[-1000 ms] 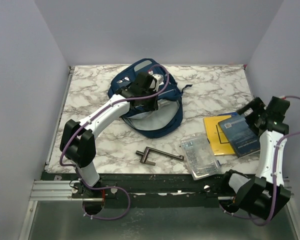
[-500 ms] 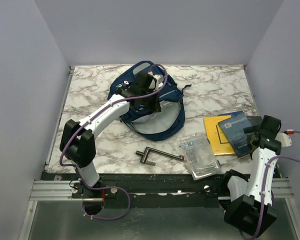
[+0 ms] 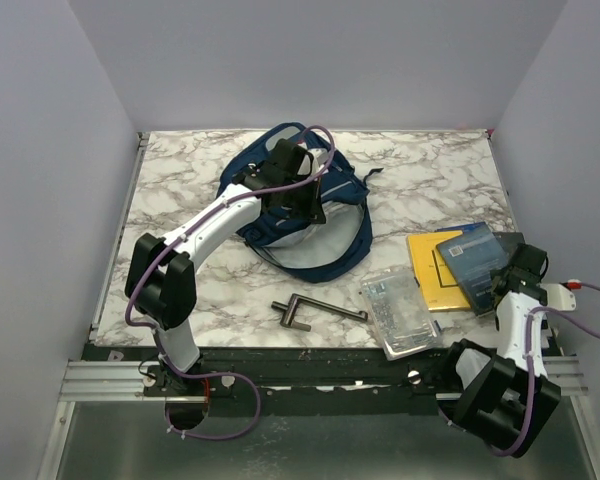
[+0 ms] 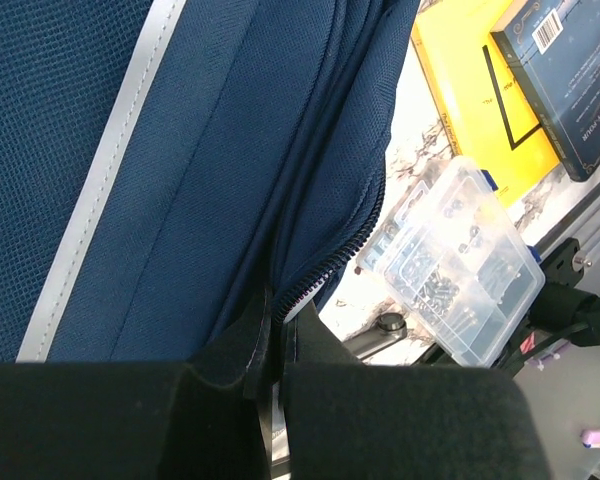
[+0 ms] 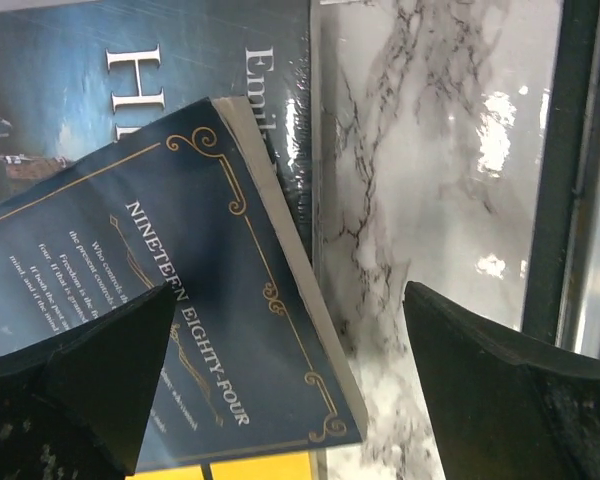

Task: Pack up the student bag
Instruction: Pick up the book from the center of the board.

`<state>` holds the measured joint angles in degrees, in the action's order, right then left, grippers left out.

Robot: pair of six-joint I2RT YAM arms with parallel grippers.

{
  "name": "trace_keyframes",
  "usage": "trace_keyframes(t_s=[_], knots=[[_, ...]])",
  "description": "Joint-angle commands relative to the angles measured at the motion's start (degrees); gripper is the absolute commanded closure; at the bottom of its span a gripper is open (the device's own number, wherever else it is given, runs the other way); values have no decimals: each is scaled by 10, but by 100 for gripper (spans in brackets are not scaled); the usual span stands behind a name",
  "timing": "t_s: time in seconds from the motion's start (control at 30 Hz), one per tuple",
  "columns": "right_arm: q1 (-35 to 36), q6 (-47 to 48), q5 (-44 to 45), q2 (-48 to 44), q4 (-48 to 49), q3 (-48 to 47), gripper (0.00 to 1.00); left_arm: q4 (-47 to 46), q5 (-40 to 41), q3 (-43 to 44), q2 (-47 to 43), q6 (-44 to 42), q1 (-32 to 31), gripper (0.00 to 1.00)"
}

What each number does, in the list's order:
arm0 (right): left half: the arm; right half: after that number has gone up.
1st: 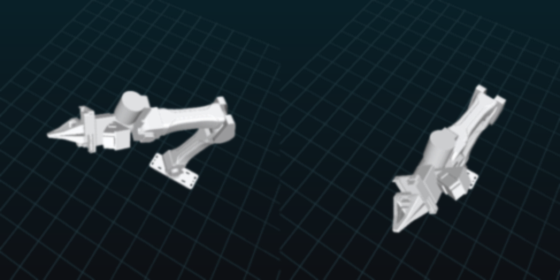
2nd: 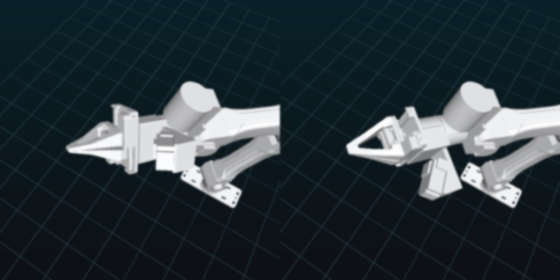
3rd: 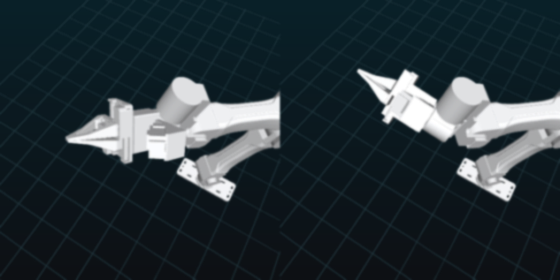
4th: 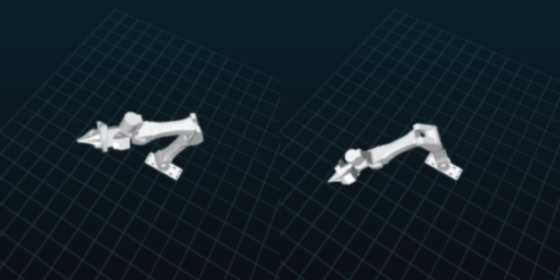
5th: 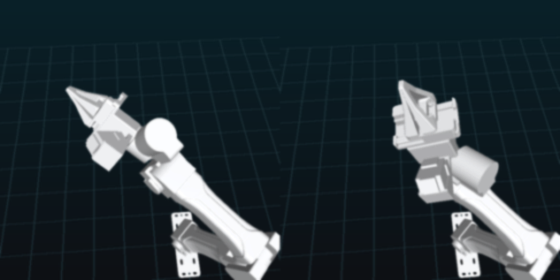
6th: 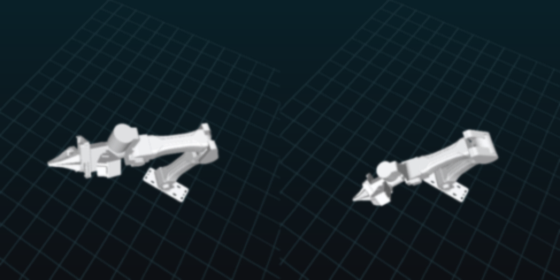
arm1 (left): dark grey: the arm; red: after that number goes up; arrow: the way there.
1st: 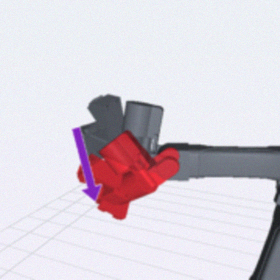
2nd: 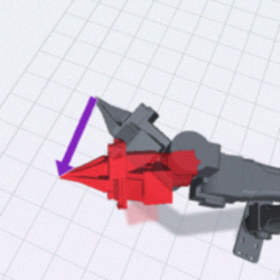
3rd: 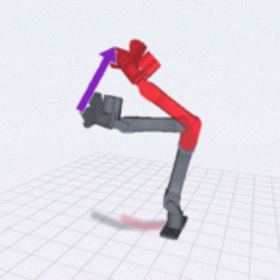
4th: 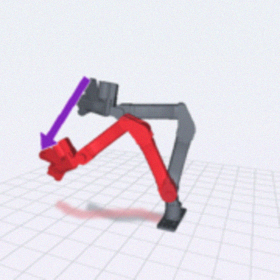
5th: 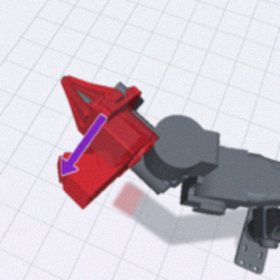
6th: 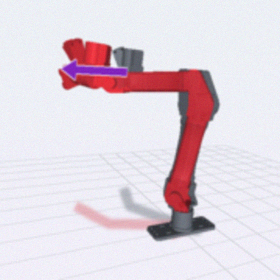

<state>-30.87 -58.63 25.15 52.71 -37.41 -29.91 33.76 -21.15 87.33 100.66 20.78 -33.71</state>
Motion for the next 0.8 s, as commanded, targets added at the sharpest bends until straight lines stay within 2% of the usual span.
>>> trace_keyframes(t_s=[0.0, 0.1, 0.23, 0.53, 0.67, 0.77], knots=[[-5, 66, -11, 5, 147, 30, 0, -10, -43, 21, -29, 21, 3, 100], [-5, 105, -73, 10, 213, 49, 0, -13, -46, 21, -25, 21, 0, 100], [-4, 126, -190, 85, 291, 56, 2, -12, -50, 25, -13, 19, -4, 100], [31, 166, -336, 218, 416, 11, 11, -5, -39, 38, -8, 6, -6, 100], [51, 193, -365, 253, 390, -33, 8, -1, -36, 40, -1, 2, -5, 100], [51, 206, -327, 251, 306, -63, 0, 2, -43, 41, -2, 1, -5, 100]])
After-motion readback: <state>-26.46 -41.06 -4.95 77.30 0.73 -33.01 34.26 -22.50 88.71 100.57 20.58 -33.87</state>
